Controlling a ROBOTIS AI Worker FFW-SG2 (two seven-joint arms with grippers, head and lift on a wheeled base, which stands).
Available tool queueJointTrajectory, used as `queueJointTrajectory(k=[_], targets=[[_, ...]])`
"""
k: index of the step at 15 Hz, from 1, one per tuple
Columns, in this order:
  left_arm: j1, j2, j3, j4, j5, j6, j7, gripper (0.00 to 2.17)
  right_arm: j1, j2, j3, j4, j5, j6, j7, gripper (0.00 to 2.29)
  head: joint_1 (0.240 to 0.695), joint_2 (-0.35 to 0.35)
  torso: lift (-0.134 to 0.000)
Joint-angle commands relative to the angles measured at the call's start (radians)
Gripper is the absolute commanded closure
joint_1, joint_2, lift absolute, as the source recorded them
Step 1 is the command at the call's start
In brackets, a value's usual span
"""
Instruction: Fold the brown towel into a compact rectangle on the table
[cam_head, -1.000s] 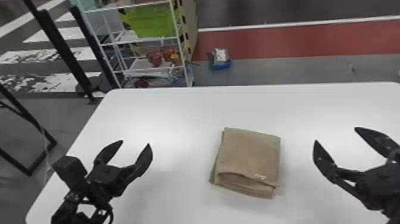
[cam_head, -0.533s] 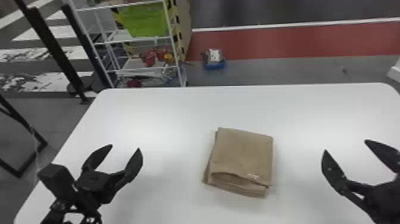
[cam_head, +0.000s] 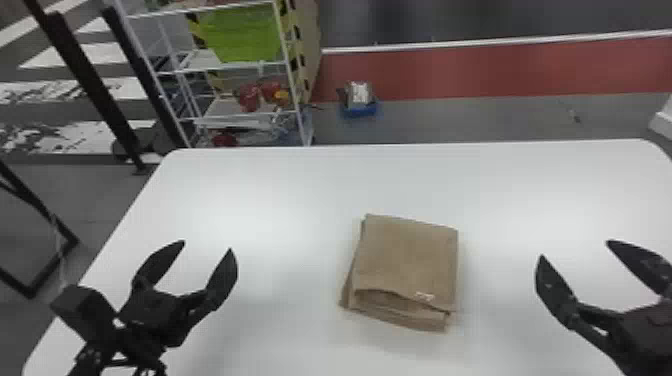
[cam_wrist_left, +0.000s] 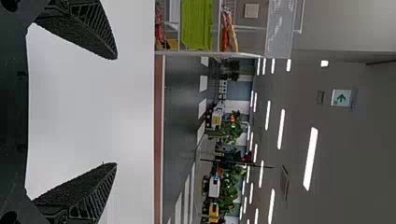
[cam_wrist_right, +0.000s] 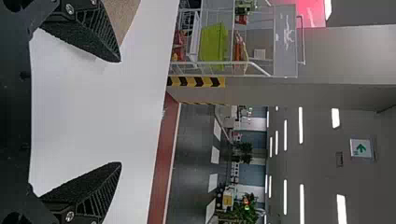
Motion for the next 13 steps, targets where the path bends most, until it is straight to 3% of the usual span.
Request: queueJointTrajectory(k=[1,13], targets=[[0.007,-0.003,-0.001,-0.005,0.0,-0.003,-0.001,0.06,0.005,0.001,0.001,-0.002,0.0,-0.01,0.0,0.1,0.695,0.169,-0.134],[0.046,-0.003,0.001,-0.029,0.012,-0.018,-0.004,0.07,0.022,0.001,0.009,-0.004,0.006,-0.075,0.0,0.1,0.695,0.179,-0.134]])
